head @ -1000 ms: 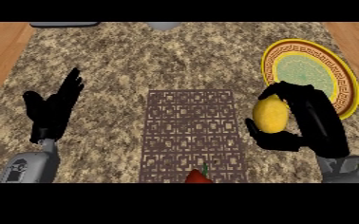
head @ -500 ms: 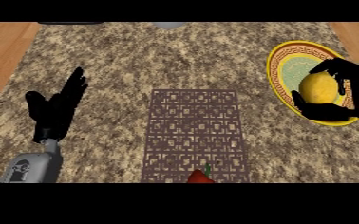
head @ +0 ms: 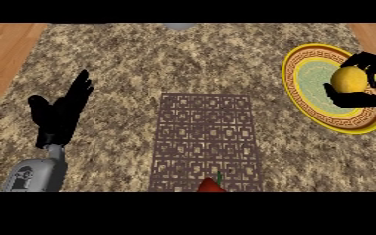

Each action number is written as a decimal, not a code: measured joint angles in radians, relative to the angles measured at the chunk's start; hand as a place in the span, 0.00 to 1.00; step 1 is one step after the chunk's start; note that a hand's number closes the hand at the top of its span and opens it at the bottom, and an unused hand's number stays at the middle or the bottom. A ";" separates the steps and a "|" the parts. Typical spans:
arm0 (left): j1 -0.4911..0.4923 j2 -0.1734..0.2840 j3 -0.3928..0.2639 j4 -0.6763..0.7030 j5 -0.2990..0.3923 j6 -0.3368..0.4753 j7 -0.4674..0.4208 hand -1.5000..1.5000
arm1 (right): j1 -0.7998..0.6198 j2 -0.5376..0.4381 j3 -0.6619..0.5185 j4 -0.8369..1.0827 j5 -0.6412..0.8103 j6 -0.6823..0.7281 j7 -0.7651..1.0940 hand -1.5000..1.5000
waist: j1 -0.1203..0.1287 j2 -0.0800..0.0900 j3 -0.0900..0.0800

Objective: Pick the lemon from the placemat and place it in the plate

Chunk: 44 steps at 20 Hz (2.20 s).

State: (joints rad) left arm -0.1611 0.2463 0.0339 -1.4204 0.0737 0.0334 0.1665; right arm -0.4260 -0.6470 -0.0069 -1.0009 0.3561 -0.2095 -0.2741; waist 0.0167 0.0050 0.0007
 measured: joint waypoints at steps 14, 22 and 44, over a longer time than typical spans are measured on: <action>-0.029 -0.012 0.007 0.036 -0.011 -0.013 -0.011 0.50 | -0.213 -0.030 -0.074 0.508 -0.017 0.198 -0.379 0.00 | 0.009 0.004 0.002; 0.000 -0.006 0.019 0.014 -0.012 -0.012 -0.008 0.50 | -0.249 -0.027 -0.204 0.484 -0.204 0.421 -0.524 0.00 | -0.009 -0.005 0.000; -0.030 -0.027 0.025 0.012 -0.023 -0.021 0.004 0.50 | -0.224 -0.196 -0.297 0.669 -0.349 0.755 -0.390 0.00 | 0.009 0.007 0.003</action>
State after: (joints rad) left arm -0.1910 0.2195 0.0588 -1.4086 0.0503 0.0126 0.1706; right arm -0.6496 -0.8427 -0.3043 -0.3318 0.0073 0.5457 -0.6640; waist 0.0261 0.0121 0.0037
